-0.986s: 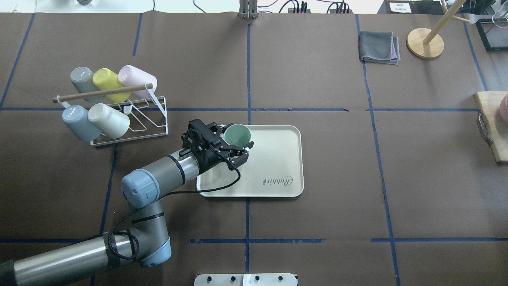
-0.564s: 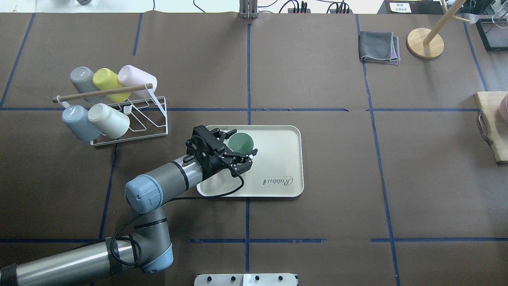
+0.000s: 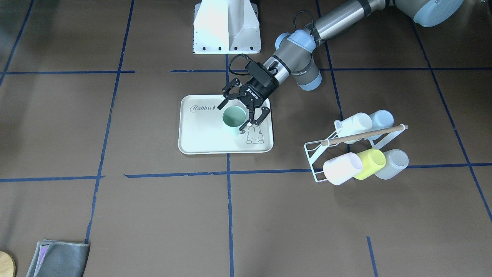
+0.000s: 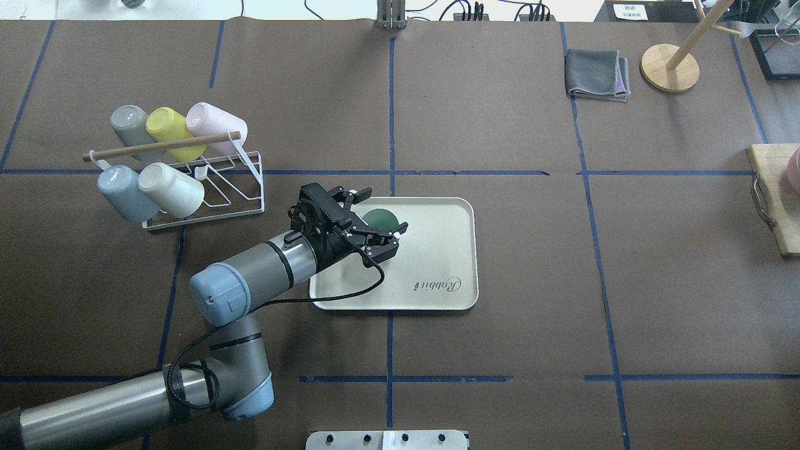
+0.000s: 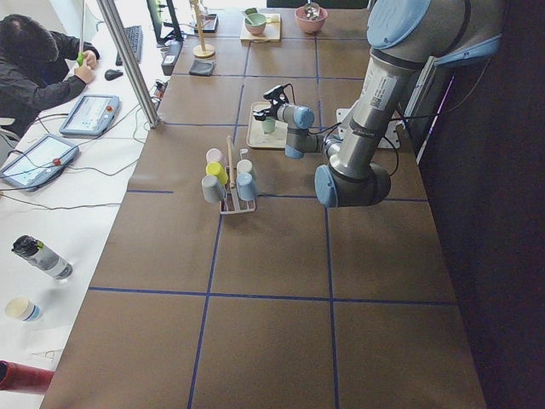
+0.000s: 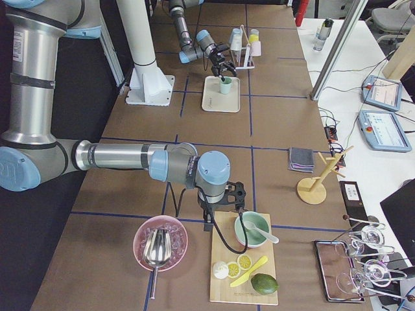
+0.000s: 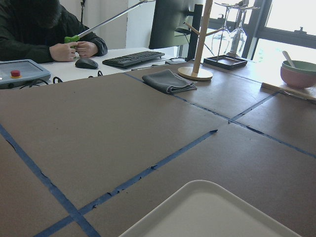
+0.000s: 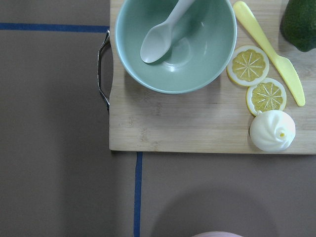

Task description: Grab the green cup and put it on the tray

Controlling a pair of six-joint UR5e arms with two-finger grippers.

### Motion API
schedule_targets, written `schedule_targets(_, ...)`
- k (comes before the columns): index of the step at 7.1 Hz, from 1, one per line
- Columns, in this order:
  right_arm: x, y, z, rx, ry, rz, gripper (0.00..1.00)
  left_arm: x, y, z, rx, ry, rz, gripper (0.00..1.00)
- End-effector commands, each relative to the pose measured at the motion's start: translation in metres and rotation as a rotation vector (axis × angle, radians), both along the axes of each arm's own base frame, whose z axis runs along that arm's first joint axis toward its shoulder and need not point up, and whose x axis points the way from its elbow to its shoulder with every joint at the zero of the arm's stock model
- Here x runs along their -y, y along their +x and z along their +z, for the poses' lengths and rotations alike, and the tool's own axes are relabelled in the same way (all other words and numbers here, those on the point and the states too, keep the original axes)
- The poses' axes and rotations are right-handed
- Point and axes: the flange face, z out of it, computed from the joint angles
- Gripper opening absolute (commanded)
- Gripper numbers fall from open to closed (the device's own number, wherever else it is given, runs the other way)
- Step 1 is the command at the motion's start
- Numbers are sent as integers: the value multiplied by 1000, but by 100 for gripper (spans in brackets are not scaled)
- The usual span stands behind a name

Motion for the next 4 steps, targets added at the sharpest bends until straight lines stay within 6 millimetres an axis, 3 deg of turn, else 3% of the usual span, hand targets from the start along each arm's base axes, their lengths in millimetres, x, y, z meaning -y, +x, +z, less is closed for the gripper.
schedule_targets(1,4,0,-3,-3,3,3,100,23,-45,-25,-11,35,-10,100)
schedule_targets(2,5,0,-3,-3,5,2,100,30,-69,-29,21,30,0,100)
schedule_targets(4,11,0,-10,-4,22,2,100,39,-95,-57,124,-37,-26,100)
